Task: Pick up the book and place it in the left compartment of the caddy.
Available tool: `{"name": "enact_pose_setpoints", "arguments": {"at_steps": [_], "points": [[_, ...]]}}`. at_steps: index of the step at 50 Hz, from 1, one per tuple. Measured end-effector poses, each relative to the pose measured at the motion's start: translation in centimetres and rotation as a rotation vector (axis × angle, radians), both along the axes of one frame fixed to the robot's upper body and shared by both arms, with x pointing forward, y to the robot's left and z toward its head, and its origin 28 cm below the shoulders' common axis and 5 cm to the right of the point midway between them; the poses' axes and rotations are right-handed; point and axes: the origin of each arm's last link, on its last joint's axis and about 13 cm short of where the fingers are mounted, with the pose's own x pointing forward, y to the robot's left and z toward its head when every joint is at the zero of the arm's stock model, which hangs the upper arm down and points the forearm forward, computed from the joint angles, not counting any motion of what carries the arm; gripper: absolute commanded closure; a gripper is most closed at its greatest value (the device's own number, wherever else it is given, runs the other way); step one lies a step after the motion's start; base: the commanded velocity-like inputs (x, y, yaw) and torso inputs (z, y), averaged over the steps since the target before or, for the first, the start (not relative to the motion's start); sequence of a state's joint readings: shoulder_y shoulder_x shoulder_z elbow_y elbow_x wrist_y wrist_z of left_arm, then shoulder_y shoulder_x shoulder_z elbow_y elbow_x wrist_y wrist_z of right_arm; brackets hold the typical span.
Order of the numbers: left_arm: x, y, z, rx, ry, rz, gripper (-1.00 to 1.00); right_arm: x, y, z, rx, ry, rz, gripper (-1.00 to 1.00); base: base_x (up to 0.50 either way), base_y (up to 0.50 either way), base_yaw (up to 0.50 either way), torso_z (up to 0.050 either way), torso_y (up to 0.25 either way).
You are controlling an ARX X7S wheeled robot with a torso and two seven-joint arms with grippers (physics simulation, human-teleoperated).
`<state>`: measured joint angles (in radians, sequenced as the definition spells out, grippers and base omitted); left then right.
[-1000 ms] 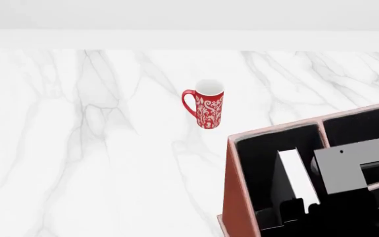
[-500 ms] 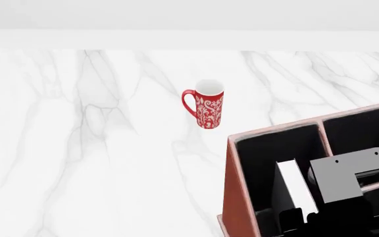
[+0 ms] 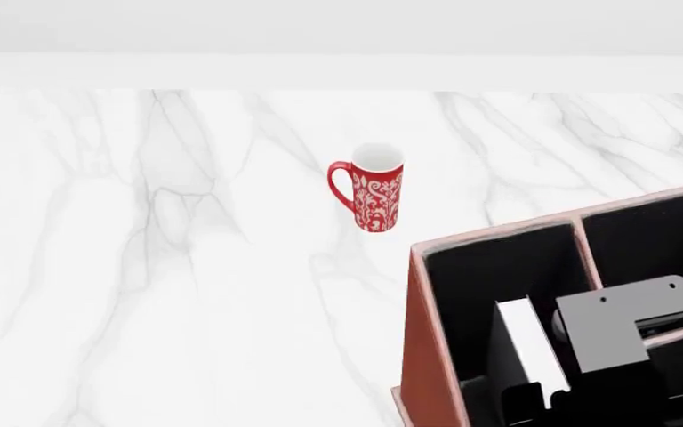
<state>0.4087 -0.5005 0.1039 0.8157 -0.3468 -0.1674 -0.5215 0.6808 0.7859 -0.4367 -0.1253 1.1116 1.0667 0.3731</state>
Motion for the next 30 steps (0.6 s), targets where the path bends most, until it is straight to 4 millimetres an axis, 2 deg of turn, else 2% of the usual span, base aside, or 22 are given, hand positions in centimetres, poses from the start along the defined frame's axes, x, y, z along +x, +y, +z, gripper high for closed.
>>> {"name": "enact_pose_setpoints", "arguments": {"at_steps": [30], "points": [[-0.06, 0.05, 0.04, -0.002, 0.0, -0.003, -1.0, 0.75, -0.08, -0.87, 0.014, 0.014, -0.008, 1.0, 0.0, 0.0, 0.0, 0.0, 0.001]]}}
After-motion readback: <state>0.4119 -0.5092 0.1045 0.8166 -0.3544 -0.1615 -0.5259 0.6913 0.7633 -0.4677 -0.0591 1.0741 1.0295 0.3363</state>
